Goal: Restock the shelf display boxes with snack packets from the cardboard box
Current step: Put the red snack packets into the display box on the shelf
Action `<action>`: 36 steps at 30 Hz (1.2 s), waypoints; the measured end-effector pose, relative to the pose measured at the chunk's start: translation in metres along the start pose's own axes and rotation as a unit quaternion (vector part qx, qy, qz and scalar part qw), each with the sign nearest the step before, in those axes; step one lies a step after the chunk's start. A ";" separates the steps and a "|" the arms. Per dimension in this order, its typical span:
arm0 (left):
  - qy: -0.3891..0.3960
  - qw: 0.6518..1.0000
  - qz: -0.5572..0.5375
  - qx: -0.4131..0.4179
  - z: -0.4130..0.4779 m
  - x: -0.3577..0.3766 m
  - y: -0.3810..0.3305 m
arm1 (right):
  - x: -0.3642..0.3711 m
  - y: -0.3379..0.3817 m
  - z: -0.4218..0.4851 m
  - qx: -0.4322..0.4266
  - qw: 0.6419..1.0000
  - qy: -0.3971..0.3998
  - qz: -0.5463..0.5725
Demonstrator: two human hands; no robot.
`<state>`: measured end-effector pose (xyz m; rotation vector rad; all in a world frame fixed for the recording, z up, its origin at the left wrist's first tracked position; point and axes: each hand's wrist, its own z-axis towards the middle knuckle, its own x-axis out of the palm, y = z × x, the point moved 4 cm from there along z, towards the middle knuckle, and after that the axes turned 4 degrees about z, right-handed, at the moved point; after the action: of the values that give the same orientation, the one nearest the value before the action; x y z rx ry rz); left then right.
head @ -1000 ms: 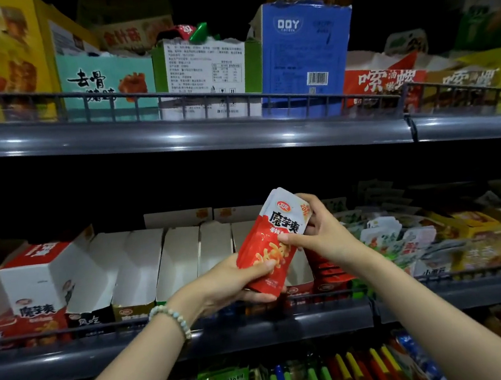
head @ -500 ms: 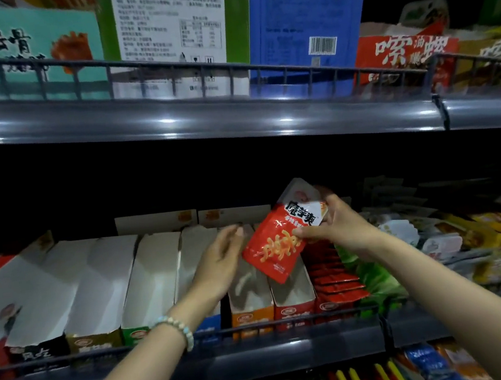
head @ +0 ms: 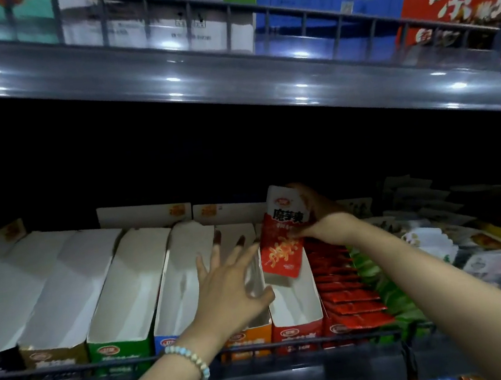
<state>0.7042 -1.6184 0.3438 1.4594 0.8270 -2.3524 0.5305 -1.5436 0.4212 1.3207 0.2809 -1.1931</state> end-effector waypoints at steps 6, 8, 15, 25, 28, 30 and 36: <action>-0.004 1.000 -0.008 0.008 0.000 -0.001 0.001 | 0.026 -0.005 0.016 0.009 0.997 0.060 -0.047; -0.003 1.000 -0.006 0.011 0.000 0.001 0.002 | 0.032 -0.010 0.019 0.009 0.996 0.067 -0.055; -0.004 1.000 -0.009 0.015 0.001 0.004 0.003 | 0.034 -0.005 0.023 -0.036 0.968 0.054 -0.242; 0.004 0.999 -0.032 0.001 -0.021 -0.017 0.007 | 0.014 0.016 -0.015 -0.036 0.997 -0.020 -0.068; 0.010 0.999 -0.032 -0.016 -0.039 -0.030 0.016 | 0.011 0.032 -0.037 -0.021 1.000 -0.006 -0.021; 0.012 0.999 -0.032 -0.018 -0.055 -0.038 0.020 | 0.013 0.040 -0.056 -0.001 0.999 -0.003 -0.033; -0.005 0.999 -0.041 -0.008 -0.118 -0.049 0.034 | 0.033 0.065 -0.133 -0.002 0.998 0.059 -0.005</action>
<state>0.8312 -1.5807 0.3359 1.4323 0.9178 -2.4054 0.6550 -1.4612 0.3931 1.3913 0.3746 -1.1230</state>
